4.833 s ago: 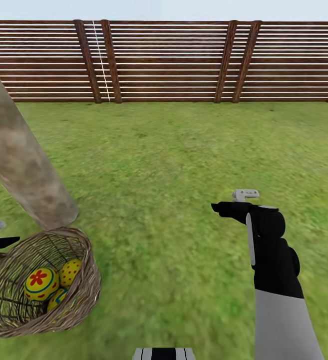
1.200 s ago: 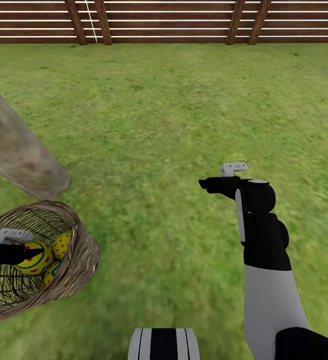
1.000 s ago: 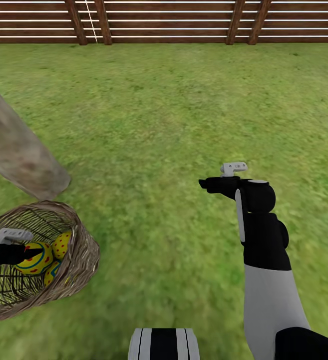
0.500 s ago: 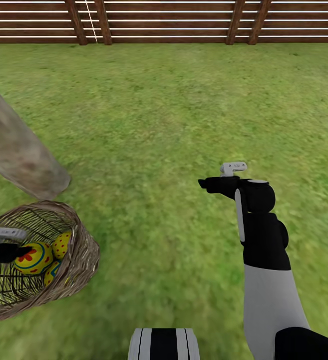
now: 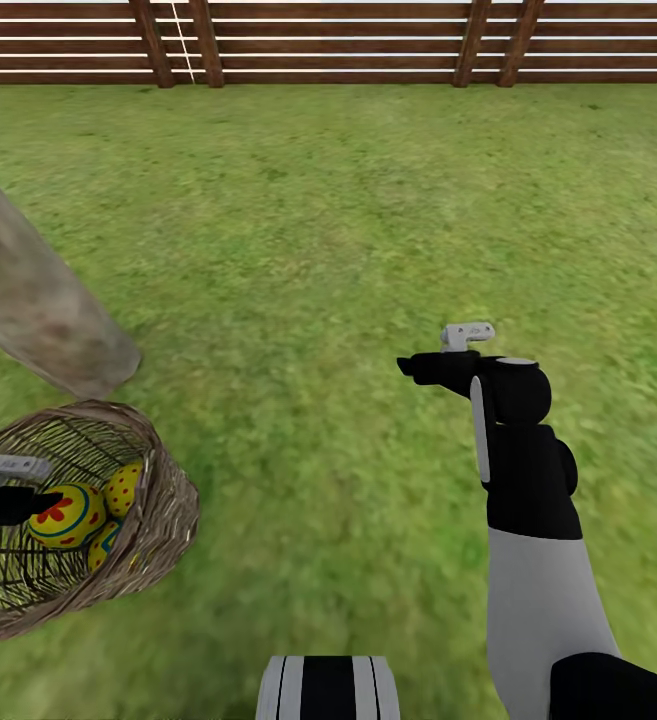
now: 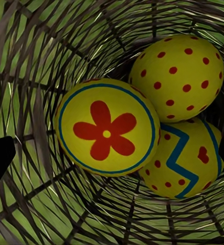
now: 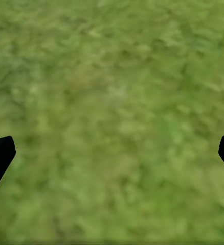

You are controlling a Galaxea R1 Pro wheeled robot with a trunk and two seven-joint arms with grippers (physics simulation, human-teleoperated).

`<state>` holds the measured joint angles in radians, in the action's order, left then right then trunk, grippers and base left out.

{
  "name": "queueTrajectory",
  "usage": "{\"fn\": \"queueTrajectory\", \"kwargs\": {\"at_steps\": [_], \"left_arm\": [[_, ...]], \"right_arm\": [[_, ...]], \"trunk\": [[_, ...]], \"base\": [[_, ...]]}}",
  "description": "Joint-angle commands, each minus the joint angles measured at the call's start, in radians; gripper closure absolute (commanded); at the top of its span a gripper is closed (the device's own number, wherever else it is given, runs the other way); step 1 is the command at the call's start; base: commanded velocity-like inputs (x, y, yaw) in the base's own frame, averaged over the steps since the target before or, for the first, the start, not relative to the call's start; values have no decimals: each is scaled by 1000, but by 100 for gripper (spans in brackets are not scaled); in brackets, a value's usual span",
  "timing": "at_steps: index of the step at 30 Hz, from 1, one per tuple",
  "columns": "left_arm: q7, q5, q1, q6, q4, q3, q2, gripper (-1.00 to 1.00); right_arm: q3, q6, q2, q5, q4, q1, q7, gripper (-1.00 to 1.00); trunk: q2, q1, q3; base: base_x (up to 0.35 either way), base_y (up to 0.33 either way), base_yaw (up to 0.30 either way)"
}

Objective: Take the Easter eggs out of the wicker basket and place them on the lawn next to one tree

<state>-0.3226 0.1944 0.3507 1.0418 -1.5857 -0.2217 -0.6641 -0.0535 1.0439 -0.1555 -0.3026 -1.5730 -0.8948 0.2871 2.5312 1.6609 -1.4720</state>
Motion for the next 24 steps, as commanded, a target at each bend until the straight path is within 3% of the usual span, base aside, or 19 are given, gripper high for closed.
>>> {"fn": "queueTrajectory", "kwargs": {"at_steps": [1,8,14,18,24], "left_arm": [[-3,2,1,5,0,-1,0,-100],[-2,2,1,5,-1,-2,0,-100],[-1,1,1,5,-1,-4,0,-100],[5,1,1,5,-1,-5,0,-100],[12,0,2,5,-1,-5,0,-100]], "right_arm": [[-2,3,-1,-10,-1,-1,10,-100],[2,3,-17,-10,0,-21,10,-100],[27,3,-19,-9,1,-56,11,-100],[31,3,-19,-9,2,-61,12,-100],[34,3,-19,-9,5,-69,12,-100]], "trunk": [[0,0,-1],[0,0,-1],[0,0,-1],[1,2,-16],[1,2,-20]], "base": [[0,0,0],[0,0,0],[0,0,0],[0,0,0],[0,0,0]]}}
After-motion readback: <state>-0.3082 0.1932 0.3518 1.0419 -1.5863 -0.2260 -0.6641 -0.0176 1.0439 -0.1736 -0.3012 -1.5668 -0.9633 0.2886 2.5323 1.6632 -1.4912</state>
